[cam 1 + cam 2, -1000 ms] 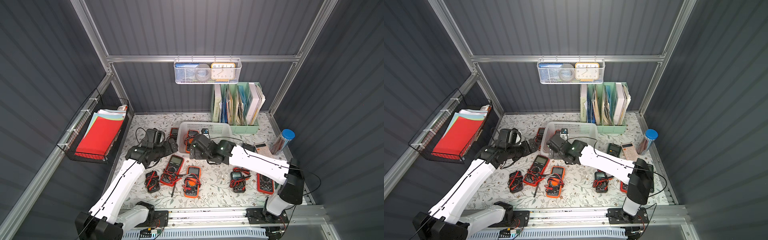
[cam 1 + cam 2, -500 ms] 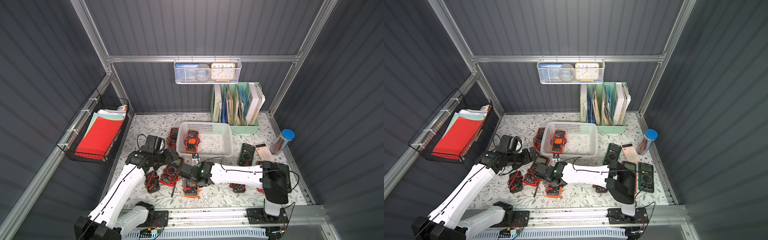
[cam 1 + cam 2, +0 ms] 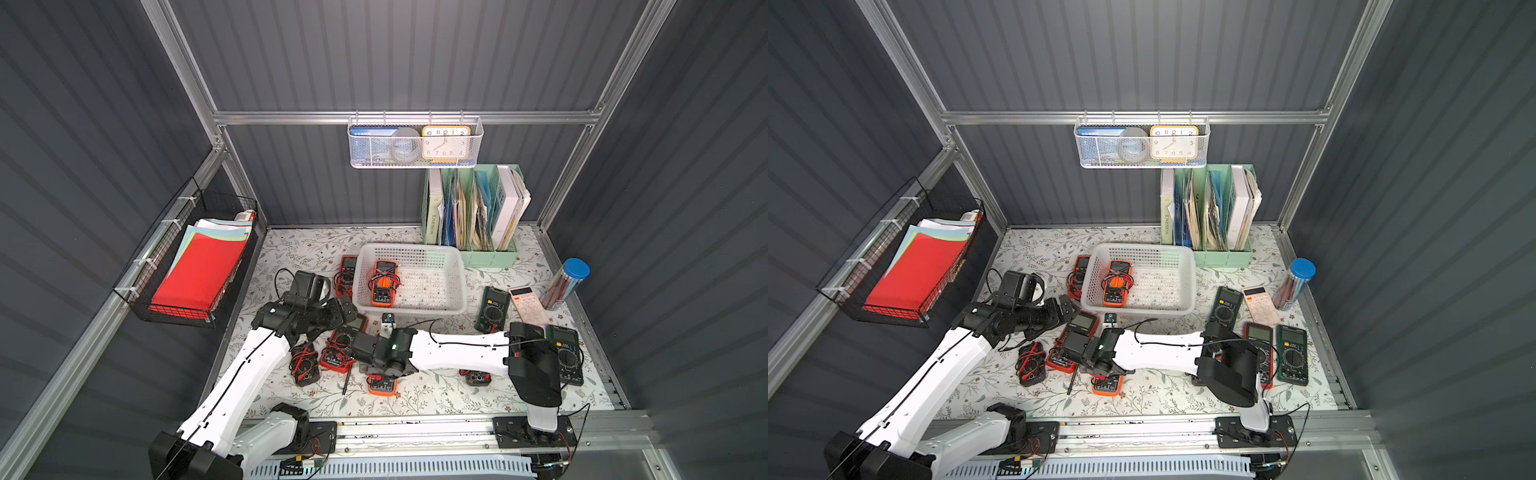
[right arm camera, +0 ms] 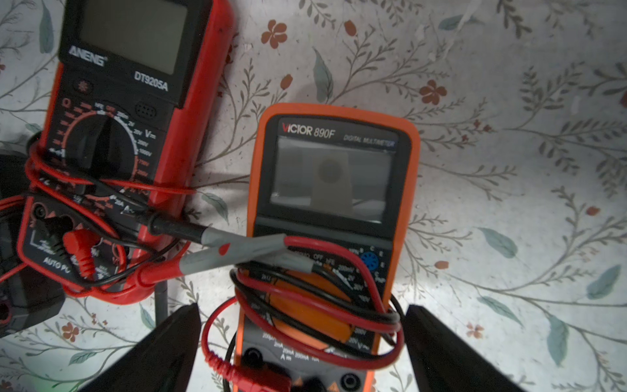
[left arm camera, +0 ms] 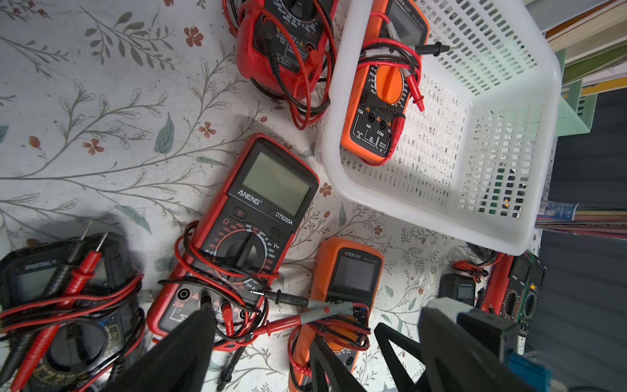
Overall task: Put the multimeter into the basket
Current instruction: Pick up the multimeter from the center of the board.
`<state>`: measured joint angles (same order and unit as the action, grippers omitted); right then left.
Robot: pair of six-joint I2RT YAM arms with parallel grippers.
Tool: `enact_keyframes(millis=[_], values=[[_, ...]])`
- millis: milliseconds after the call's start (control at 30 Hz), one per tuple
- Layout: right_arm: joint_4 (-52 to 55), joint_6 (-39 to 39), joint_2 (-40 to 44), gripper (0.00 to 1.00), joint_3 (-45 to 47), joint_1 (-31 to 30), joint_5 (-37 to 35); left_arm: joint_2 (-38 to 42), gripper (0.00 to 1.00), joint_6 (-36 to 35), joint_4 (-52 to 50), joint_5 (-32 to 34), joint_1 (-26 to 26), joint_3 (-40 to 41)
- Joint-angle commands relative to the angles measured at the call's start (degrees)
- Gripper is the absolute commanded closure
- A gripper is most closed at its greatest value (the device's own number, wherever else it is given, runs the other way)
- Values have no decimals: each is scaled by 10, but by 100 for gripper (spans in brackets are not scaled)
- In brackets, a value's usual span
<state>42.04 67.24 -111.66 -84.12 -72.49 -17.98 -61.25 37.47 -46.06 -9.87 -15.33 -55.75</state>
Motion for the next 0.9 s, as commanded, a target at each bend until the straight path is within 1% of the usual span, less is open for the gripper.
enact_keyframes(millis=[0,200,367,433,600,667,800,867], values=[[28,14,-31,1,-20,-2,0,-6,1,-13,-2,-5,0,0],[28,24,-55,1,-15,6,12,-10,1,-13,2,-9,0,-2],[7,26,-66,2,4,16,31,-13,1,-14,6,-10,0,-1],[-5,22,-63,7,12,17,36,-17,1,-14,6,-12,0,-2],[-25,14,-45,29,36,18,37,-22,1,-18,9,-16,0,-3],[-23,14,-36,36,43,18,36,-25,1,-18,11,-19,0,-3],[-22,16,0,42,72,19,26,-31,1,-21,12,-28,0,-8],[-16,17,23,44,83,18,17,-34,1,-22,14,-37,0,-14]])
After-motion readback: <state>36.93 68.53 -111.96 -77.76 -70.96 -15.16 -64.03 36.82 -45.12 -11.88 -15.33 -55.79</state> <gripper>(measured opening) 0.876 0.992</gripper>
